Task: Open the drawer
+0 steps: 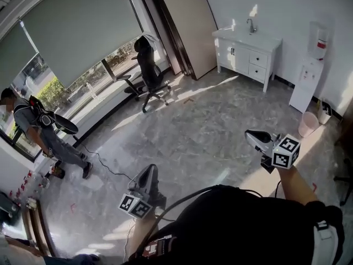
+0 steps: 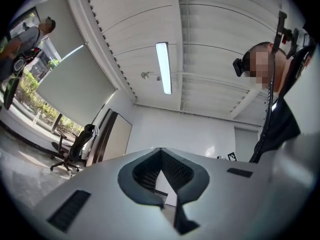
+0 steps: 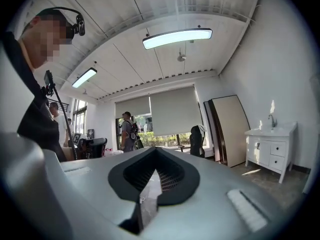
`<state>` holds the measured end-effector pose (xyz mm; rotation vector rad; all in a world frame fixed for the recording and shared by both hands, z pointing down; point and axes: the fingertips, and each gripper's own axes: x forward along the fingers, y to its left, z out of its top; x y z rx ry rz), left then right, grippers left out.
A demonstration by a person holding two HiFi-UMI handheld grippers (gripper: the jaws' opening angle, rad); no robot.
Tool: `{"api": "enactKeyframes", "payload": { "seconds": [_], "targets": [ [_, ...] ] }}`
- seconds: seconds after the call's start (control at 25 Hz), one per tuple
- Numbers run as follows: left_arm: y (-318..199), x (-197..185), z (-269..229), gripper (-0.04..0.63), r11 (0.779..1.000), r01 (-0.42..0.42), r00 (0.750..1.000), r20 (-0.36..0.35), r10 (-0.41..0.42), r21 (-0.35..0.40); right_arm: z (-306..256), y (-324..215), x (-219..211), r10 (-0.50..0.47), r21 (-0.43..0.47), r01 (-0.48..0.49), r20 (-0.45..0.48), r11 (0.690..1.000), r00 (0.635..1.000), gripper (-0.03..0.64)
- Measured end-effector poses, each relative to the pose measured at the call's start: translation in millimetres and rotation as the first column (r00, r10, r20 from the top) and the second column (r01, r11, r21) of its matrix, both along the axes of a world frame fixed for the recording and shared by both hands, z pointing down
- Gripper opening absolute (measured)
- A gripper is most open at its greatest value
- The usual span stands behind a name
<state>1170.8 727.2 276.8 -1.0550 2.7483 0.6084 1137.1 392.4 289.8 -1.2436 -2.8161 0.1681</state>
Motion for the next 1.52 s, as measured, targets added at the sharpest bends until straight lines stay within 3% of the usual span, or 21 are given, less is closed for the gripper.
{"api": "enactKeyframes", "payload": {
  "seconds": [0.2, 0.44, 0.88, 1.2, 1.52],
  "targets": [
    [-55, -36, 7, -0.003, 0.999, -0.033, 0.999, -0.019, 0.032, -0.025, 27, -49, -40, 0.022, -0.010, -0.022, -0.060, 1.000, 0.998, -0.002],
    [-53, -95, 32, -0.003, 0.997, -0.032, 0.997, -0.071, 0.027, -0.065, 47, -71, -85, 0.083, -0.027, -0.087, -0.113, 0.996, 0.990, -0.002],
    [36, -251, 17, -0.003, 0.990, -0.123, 0.992, -0.046, 0.120, -0.073, 18, 33, -217, 0.138, 0.009, -0.137, -0.065, 0.990, 0.988, -0.002],
    [108, -344, 5, -0.003, 0.981, -0.167, 0.986, -0.042, 0.164, -0.097, 5, 112, -308, 0.158, -0.047, -0.161, -0.065, 0.986, 0.985, -0.002],
    [120, -414, 28, -0.003, 0.981, -0.179, 0.981, -0.084, 0.172, -0.081, 28, 119, -372, 0.176, -0.027, -0.180, -0.116, 0.983, 0.978, -0.002]
  ]
}}
